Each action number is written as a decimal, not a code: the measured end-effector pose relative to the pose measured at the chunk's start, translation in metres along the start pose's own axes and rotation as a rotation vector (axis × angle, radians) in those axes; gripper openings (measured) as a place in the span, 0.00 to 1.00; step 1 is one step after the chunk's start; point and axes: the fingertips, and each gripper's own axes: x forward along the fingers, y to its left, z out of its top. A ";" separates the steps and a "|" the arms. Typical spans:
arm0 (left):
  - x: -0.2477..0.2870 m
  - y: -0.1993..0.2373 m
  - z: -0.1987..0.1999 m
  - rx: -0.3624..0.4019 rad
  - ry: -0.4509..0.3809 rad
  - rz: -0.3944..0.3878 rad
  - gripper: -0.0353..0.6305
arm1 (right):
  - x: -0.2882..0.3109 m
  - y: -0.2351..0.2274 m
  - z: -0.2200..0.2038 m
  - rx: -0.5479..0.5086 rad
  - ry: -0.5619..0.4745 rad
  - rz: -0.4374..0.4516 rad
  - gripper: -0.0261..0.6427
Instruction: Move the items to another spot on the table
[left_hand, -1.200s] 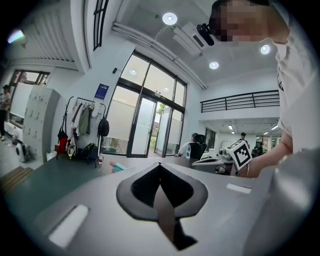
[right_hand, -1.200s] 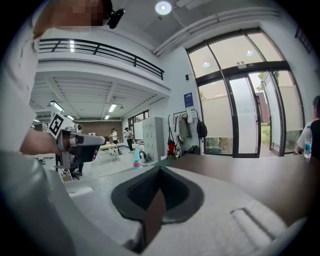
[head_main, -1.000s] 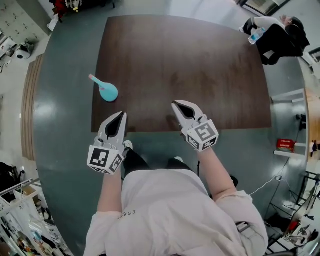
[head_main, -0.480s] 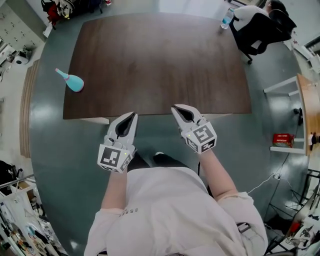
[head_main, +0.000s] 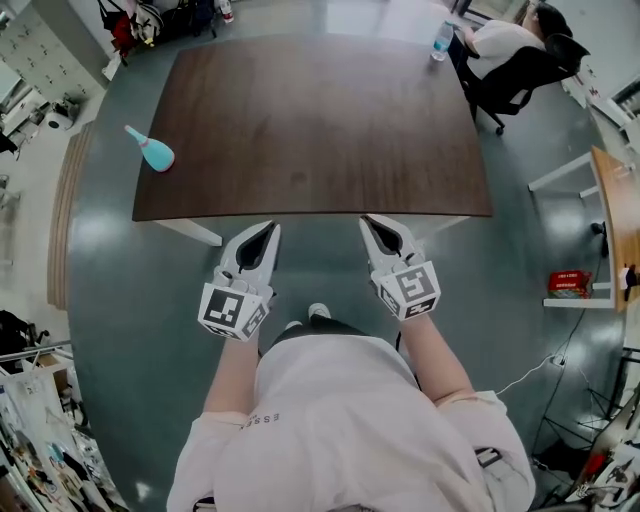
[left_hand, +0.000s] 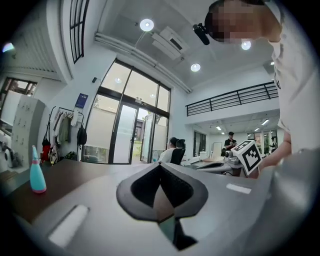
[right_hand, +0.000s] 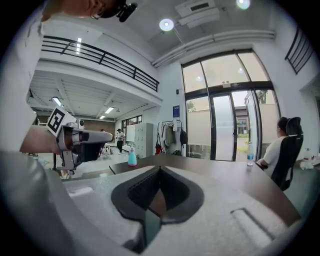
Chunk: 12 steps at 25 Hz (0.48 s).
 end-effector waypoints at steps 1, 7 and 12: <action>-0.003 -0.004 0.006 -0.002 -0.014 -0.008 0.08 | -0.005 0.003 0.001 0.001 -0.004 -0.009 0.03; -0.015 -0.017 0.016 0.015 -0.065 -0.030 0.08 | -0.029 0.018 0.010 -0.038 -0.038 -0.043 0.03; -0.022 -0.028 0.013 0.003 -0.066 -0.064 0.08 | -0.039 0.024 0.017 -0.032 -0.065 -0.055 0.02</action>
